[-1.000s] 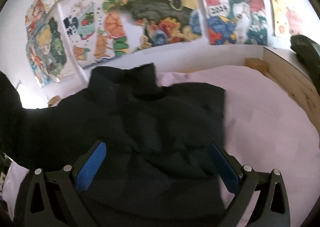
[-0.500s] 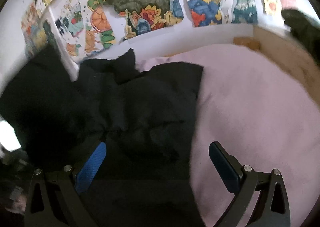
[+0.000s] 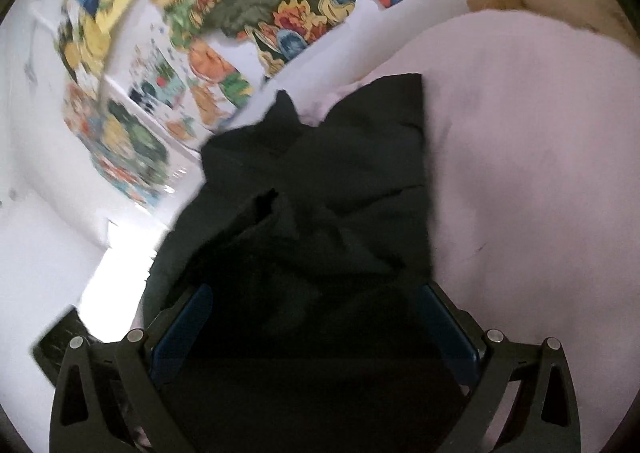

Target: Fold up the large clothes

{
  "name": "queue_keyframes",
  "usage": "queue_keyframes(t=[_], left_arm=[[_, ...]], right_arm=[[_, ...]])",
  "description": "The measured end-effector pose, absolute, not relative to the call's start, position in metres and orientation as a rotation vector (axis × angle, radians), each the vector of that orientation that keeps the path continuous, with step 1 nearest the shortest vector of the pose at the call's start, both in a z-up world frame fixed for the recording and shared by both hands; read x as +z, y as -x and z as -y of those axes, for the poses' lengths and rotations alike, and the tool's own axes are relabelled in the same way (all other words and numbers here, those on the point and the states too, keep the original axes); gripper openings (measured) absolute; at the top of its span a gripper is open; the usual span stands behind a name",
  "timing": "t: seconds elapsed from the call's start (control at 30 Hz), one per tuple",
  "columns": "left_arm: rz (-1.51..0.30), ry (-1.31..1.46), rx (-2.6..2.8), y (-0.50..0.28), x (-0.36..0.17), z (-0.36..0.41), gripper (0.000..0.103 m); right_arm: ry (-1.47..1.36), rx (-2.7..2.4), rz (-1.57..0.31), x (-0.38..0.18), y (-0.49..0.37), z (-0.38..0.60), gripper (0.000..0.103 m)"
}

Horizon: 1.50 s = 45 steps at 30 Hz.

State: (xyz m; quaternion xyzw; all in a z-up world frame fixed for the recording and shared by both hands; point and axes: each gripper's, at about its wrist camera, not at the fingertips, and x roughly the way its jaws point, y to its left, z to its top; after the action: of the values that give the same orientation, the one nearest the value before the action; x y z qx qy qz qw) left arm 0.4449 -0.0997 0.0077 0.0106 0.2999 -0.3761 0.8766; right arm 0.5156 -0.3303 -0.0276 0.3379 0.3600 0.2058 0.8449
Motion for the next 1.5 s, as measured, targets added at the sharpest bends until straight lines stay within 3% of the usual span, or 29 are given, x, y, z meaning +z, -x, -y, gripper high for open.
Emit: queue_keyframes(t=[0.17,0.6,0.7,0.77,0.83,0.87,1.17,1.5], left_arm=[[-0.6,0.108,-0.74,-0.439,0.026,0.07,0.101],[-0.555,0.322,-0.334,-0.442,0.062,-0.072,0.101],[-0.571,0.395,-0.247,-0.441,0.057,-0.114,0.101],[-0.564,0.44,-0.2,-0.439,0.054,-0.135,0.101],[-0.563,0.462,-0.163,-0.437,0.051,-0.147,0.101],[-0.571,0.458,-0.155,-0.438,0.05,-0.15,0.101],[-0.619,0.26,-0.114,-0.46,0.046,-0.119,0.101],[-0.811,0.034,-0.042,-0.516,-0.02,-0.087,0.101]], right_arm=[[-0.832,0.549,-0.736,-0.023,-0.513,0.336,0.103],[-0.703,0.414,-0.859,-0.039,-0.525,0.303,0.101],[-0.713,0.396,-0.868,-0.04,-0.524,0.299,0.066],[-0.695,0.346,-0.886,-0.04,-0.522,0.295,0.034],[-0.687,0.311,-0.888,-0.038,-0.52,0.297,0.012],[-0.705,0.317,-0.878,-0.036,-0.518,0.3,0.009],[-0.558,0.244,-0.683,0.028,-0.512,0.315,0.005],[-0.044,0.052,-0.814,-0.028,-0.542,0.267,0.007]])
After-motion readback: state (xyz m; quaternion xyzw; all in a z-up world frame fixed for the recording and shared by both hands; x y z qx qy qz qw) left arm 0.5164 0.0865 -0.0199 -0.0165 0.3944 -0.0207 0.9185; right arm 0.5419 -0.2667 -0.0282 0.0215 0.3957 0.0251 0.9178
